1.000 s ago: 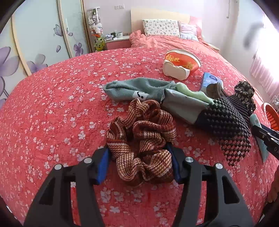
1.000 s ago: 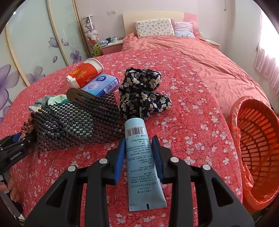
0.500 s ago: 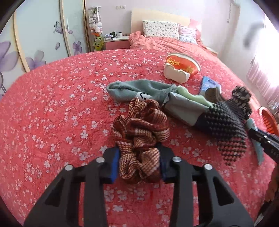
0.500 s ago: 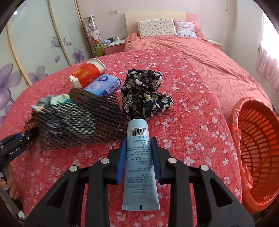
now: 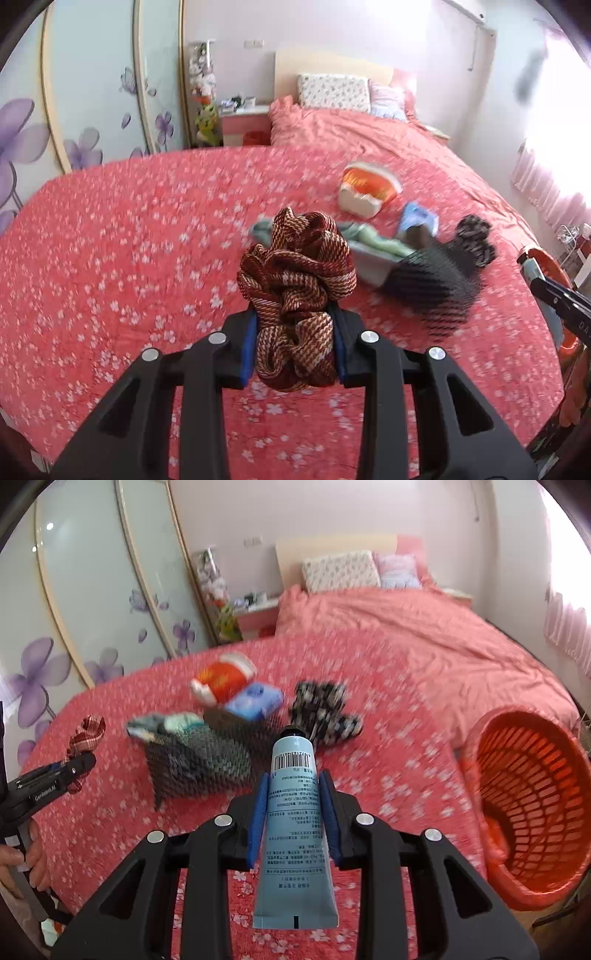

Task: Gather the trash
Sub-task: 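Carry the scrunchie and tube over the orange basket and open both tools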

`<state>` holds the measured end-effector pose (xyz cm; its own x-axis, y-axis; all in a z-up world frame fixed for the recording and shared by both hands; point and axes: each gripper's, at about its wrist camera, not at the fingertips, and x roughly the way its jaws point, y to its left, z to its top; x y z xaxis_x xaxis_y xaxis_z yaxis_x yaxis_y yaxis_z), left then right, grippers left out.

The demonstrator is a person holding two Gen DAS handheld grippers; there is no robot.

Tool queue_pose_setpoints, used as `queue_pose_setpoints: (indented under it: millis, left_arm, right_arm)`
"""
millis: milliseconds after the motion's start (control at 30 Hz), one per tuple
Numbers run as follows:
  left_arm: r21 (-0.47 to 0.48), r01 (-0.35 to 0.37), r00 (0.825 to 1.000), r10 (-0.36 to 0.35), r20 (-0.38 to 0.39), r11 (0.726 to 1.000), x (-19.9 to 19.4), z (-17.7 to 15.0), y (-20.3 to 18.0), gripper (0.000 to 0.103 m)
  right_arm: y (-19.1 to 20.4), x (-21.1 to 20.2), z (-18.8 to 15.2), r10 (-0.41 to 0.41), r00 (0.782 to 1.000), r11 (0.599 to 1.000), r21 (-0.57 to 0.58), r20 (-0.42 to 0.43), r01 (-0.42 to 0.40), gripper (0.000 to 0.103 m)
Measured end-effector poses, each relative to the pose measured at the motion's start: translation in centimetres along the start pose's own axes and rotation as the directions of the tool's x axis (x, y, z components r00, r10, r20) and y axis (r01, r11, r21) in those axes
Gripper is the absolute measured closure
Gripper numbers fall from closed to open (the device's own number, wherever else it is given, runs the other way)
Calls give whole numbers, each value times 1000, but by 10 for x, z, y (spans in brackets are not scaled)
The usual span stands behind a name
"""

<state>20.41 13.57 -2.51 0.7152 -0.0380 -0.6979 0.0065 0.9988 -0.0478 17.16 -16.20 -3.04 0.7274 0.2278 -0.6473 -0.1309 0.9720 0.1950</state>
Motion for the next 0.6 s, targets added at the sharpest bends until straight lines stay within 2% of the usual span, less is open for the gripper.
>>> queue_pose_setpoints:
  millis: [200,333,467,600]
  left_arm:
    - [43,48,997,-50,52,998,-26,14,-39,71]
    - [88,108,991,-114,66,990,-34,21,-78,71]
    - [138,181,979,-192,69,974,-39,23,-120,71]
    - [190,264,959,-279,55,946,-40,24,-168,71]
  right_arm:
    - [-20,-39,11,-51,992,998,38,114,47,74]
    - [-38,-56,11,-99,982,994,70,162,88,74]
    - [-59,-70,9,-151,969,986,107,197,132,74]
    - [-85,-81,5,-199,956,973,157,217,167,74]
